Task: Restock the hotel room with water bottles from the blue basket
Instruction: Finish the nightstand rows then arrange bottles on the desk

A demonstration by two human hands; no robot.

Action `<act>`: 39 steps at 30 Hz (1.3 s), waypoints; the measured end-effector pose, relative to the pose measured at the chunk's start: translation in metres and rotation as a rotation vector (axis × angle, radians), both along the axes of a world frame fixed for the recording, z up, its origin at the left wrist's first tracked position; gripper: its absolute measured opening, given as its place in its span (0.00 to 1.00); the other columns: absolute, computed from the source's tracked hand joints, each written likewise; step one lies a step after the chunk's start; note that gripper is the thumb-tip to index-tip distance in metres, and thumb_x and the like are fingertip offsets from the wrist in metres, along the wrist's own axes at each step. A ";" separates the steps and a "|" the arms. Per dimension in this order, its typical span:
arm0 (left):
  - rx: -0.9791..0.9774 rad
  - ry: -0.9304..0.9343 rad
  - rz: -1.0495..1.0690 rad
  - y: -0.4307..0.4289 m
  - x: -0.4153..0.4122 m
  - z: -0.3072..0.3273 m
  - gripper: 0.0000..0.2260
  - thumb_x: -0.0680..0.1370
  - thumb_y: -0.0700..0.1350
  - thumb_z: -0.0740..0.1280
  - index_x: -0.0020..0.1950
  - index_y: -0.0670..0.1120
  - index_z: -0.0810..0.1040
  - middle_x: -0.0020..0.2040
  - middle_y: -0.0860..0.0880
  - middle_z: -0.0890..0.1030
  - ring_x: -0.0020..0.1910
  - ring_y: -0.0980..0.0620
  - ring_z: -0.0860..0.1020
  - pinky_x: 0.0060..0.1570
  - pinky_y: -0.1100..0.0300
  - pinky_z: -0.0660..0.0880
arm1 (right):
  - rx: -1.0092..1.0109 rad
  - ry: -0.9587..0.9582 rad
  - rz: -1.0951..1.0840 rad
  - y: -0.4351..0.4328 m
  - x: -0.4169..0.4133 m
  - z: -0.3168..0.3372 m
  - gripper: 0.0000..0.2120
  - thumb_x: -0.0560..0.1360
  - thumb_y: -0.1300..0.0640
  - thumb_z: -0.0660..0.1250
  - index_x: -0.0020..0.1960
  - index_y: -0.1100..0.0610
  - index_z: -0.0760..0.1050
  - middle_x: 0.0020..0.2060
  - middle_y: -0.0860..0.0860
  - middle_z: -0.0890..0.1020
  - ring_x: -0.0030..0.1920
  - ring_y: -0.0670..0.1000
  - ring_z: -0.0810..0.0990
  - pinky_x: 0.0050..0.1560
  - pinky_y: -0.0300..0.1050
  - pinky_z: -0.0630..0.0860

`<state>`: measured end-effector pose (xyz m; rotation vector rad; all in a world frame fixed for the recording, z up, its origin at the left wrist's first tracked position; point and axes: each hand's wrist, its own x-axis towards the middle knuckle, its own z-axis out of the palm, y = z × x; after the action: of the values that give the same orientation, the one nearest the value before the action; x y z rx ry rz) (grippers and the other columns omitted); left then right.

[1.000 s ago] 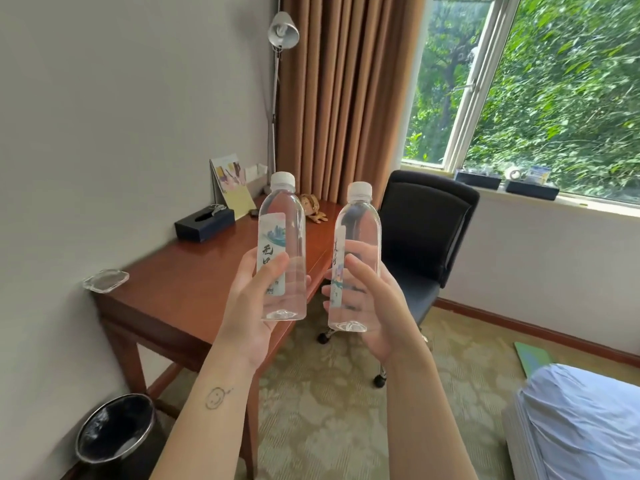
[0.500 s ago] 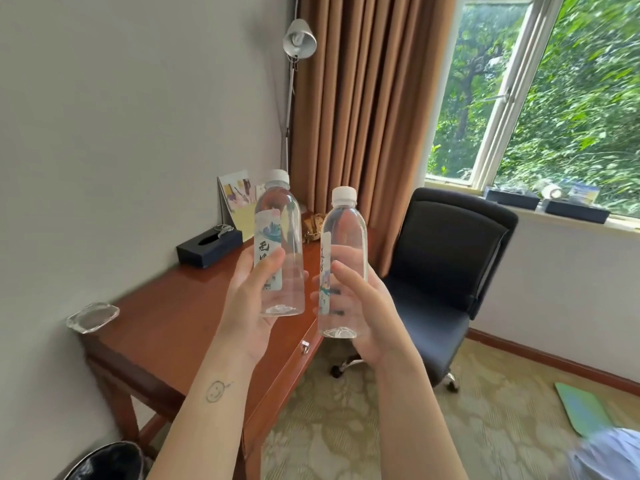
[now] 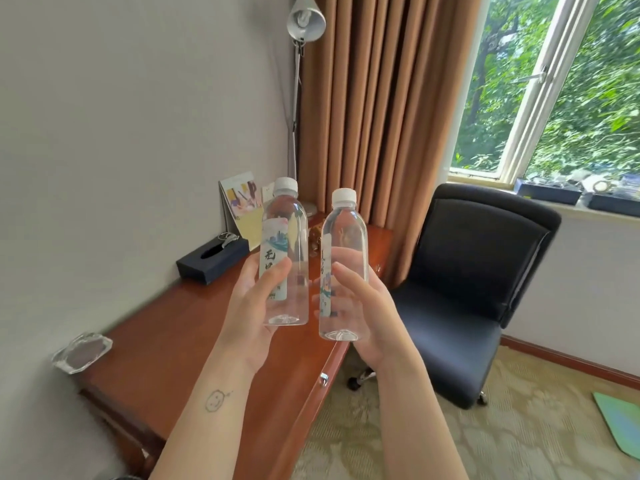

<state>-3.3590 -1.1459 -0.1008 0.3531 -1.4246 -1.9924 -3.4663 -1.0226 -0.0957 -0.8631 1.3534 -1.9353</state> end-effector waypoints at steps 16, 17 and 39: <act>0.029 -0.013 0.187 -0.054 -0.114 -0.004 0.26 0.72 0.54 0.71 0.68 0.53 0.72 0.58 0.47 0.83 0.55 0.46 0.83 0.46 0.52 0.79 | 0.025 0.015 0.212 -0.080 -0.138 -0.003 0.25 0.72 0.47 0.72 0.67 0.51 0.74 0.54 0.59 0.83 0.51 0.61 0.84 0.52 0.58 0.81; 0.037 -0.001 0.204 -0.056 -0.121 -0.003 0.26 0.71 0.54 0.71 0.68 0.52 0.72 0.58 0.47 0.83 0.54 0.47 0.83 0.45 0.53 0.79 | 0.022 0.018 0.242 -0.085 -0.148 -0.002 0.25 0.72 0.47 0.72 0.66 0.51 0.74 0.53 0.59 0.83 0.50 0.60 0.84 0.51 0.57 0.81; 0.102 -0.049 0.796 -0.112 -0.132 -0.033 0.24 0.70 0.50 0.72 0.65 0.52 0.75 0.56 0.44 0.84 0.53 0.44 0.83 0.44 0.51 0.80 | 0.151 -0.101 0.712 -0.225 -0.189 -0.035 0.30 0.70 0.47 0.72 0.66 0.62 0.73 0.56 0.60 0.83 0.58 0.61 0.82 0.64 0.65 0.74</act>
<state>-3.4912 -1.2579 -0.1334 0.8642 -0.9797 -1.3977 -3.6553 -1.2474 -0.1303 -0.9859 0.9370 -1.2896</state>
